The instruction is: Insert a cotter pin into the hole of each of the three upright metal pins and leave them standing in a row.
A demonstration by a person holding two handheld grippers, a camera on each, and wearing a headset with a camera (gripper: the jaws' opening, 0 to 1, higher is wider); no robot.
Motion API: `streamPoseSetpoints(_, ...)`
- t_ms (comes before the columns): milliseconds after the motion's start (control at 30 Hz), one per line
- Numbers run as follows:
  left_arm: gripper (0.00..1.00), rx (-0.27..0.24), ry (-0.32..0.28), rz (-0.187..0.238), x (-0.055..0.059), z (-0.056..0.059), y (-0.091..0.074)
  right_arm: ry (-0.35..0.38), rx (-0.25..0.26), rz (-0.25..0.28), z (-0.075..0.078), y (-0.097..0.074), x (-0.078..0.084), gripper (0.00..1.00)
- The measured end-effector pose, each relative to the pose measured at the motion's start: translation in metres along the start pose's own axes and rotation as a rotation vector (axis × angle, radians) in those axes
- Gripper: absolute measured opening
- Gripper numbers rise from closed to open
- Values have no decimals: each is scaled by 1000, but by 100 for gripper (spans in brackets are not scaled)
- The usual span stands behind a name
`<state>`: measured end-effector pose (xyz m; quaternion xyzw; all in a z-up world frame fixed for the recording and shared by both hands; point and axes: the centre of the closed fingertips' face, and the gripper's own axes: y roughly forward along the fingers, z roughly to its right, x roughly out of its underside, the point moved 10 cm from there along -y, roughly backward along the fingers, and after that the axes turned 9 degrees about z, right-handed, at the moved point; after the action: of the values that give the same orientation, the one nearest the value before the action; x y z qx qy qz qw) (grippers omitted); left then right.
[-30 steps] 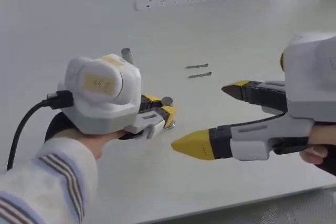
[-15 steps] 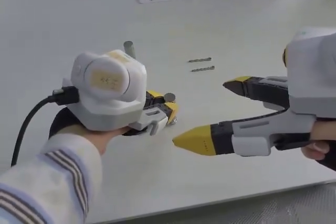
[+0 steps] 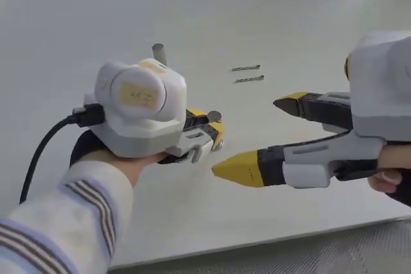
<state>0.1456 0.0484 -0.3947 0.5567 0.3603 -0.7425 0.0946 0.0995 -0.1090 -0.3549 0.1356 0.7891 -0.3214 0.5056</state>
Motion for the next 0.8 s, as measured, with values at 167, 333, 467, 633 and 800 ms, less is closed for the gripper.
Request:
streamPoseSetpoints(167, 10, 9, 17, 3, 2, 1, -2, 6, -3, -7, 0, 0, 1, 94)
streamPoseSetpoints(333, 11, -3, -16, -7, 2, 4, -1, 10, -7, -6, 0, 1, 1, 94)
streamPoseSetpoints(467, 12, -7, -46, -16, 3, 4, -1, 11, -11, -6, 0, 1, 1, 93)
streamPoseSetpoints(633, 25, -8, 31, -3, 2, 0, -8, 11, -9, -6, 0, 1, 1, 93)
streamPoseSetpoints(800, 42, 36, 41, 16, -1, -4, -24, 12, -11, -14, -1, 1, 3, 93)
